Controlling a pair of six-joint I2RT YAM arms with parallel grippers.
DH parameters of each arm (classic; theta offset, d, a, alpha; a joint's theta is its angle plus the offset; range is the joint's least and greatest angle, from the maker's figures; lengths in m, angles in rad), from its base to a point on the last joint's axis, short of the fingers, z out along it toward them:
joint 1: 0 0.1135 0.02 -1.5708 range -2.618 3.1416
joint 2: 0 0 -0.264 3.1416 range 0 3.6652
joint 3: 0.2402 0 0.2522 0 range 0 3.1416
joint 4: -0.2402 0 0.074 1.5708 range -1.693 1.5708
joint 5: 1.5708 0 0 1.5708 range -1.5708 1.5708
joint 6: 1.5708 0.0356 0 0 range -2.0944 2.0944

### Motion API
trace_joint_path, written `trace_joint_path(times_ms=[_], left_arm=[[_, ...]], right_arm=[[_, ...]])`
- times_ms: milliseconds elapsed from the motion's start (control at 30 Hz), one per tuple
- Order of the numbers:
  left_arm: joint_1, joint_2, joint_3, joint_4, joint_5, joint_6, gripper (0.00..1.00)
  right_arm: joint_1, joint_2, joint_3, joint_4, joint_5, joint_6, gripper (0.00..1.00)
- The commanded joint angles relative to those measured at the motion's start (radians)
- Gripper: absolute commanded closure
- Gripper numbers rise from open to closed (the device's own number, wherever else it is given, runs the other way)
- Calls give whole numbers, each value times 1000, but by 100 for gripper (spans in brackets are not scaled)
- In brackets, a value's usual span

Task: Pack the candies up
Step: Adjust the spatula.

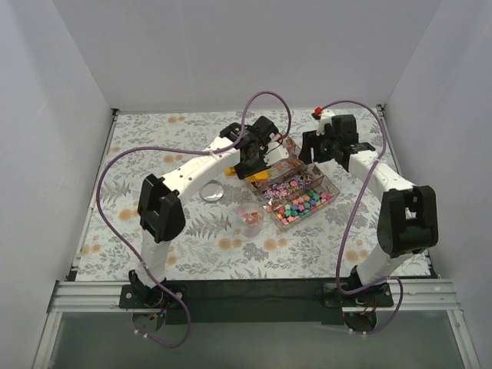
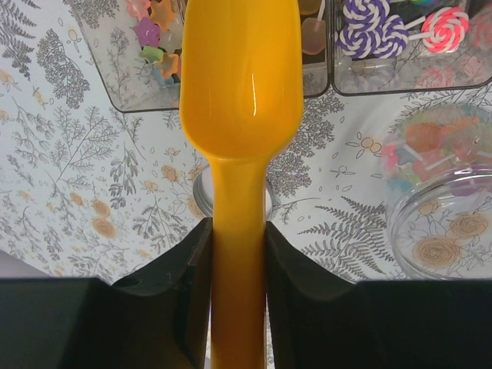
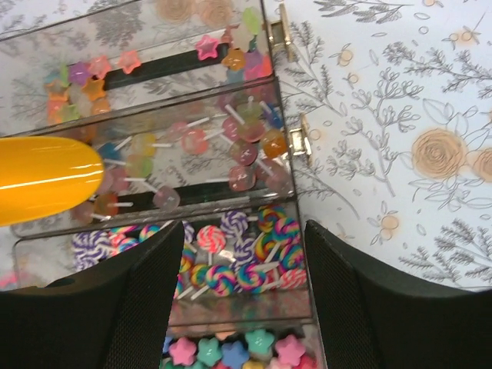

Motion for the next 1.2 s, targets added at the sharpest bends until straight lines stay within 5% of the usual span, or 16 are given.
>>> trace_joint_path(times_ms=[0, 700, 967, 1033, 1167], left_arm=[[5, -13, 80, -41, -40, 39, 100], [3, 174, 203, -63, -48, -18, 100], [-1, 214, 229, -51, -48, -38, 100], [-6, 225, 244, -46, -43, -41, 100], [-10, 262, 272, -29, -30, -61, 100]], right_arm=[[-4, 66, 86, -12, 46, -94, 30], [-6, 296, 217, -14, 22, -183, 62], [8, 286, 206, -9, 31, -188, 83], [15, 286, 205, -9, 31, -188, 97], [19, 287, 200, -6, 28, -183, 99]])
